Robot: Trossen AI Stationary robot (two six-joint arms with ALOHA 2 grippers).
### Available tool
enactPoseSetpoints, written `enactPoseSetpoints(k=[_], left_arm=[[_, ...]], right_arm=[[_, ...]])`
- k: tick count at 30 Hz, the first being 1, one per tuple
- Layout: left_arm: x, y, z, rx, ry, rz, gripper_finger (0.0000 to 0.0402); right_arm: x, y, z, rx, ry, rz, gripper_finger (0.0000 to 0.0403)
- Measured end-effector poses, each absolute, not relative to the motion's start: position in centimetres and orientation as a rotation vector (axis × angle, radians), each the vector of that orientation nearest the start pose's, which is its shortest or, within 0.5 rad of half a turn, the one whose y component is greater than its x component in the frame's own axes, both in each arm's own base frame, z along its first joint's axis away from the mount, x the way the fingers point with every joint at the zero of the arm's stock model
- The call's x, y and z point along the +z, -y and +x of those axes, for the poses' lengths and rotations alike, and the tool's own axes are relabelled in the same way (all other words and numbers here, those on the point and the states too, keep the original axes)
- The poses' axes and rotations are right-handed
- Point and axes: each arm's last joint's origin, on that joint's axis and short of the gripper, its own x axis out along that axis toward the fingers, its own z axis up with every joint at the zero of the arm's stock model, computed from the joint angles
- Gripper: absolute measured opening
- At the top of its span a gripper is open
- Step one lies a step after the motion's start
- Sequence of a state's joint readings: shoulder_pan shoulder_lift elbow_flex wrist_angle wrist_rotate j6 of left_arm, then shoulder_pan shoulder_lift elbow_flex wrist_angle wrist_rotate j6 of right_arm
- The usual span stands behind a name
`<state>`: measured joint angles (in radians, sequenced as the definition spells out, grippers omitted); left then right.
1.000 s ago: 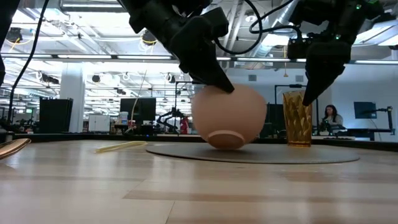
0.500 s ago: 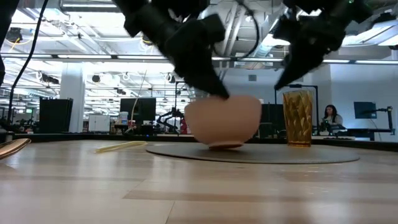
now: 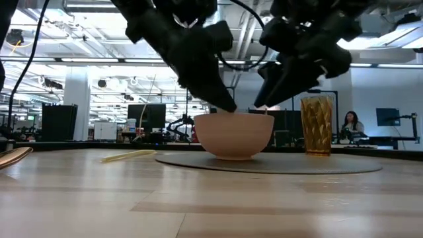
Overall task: Pick & Place Utensil
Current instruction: Put the orange bowl on the gray mat
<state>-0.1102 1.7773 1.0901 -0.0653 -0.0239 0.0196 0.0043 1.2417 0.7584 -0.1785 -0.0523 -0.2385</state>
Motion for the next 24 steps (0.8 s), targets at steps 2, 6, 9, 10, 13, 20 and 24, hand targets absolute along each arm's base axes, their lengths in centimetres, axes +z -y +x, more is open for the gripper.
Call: enactPoseSetpoints(k=[2, 6, 9, 10, 13, 20, 24], left_arm=[[20.0, 4.4, 36.6, -0.099, -0.714, 0.070, 0.0087], [24.4, 4.9, 34.9, -0.114, -0.591, 0.068, 0.0087], [27.1, 5.1, 33.1, -0.117, -0.500, 0.067, 0.0087], [27.7, 5.0, 32.4, -0.112, -0.479, 0.067, 0.0087], [28.6, 4.8, 30.6, -0.081, -0.438, 0.069, 0.0087], [26.5, 3.9, 27.4, 0.041, -0.464, 0.060, 0.0087], [24.7, 3.5, 26.1, 0.080, -0.503, 0.013, 0.0087]], right_arm=[[23.3, -0.3, 26.2, 0.134, -0.657, -0.213, 0.0229], [22.3, -0.3, 26.9, 0.143, -0.703, -0.218, 0.0223], [21.4, -0.3, 27.2, 0.149, -0.739, -0.215, 0.0210], [21.2, -0.3, 27.3, 0.151, -0.749, -0.214, 0.0205], [20.5, -0.3, 27.5, 0.169, -0.773, -0.206, 0.0187], [19.8, -0.4, 27.7, 0.189, -0.808, -0.197, 0.0120], [20.2, -0.4, 27.6, 0.188, -0.796, -0.198, 0.0056]])
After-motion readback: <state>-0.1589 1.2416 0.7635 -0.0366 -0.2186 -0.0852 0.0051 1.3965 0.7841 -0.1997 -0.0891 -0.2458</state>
